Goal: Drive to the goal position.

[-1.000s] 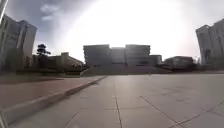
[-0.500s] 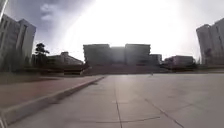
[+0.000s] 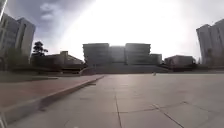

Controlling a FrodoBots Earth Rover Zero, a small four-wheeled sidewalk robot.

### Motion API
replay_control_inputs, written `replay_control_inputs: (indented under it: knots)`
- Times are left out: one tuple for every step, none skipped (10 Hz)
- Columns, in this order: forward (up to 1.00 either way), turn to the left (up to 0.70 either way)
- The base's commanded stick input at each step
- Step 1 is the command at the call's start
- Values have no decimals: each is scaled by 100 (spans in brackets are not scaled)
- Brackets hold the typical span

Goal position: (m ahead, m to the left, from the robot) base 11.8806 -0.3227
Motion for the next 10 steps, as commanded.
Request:
replay_control_inputs:
  knots:
    - [100,0]
    - [100,0]
    - [100,0]
    - [100,0]
    - [100,0]
    - [100,0]
    - [100,0]
    - [100,0]
    - [100,0]
    - [100,0]
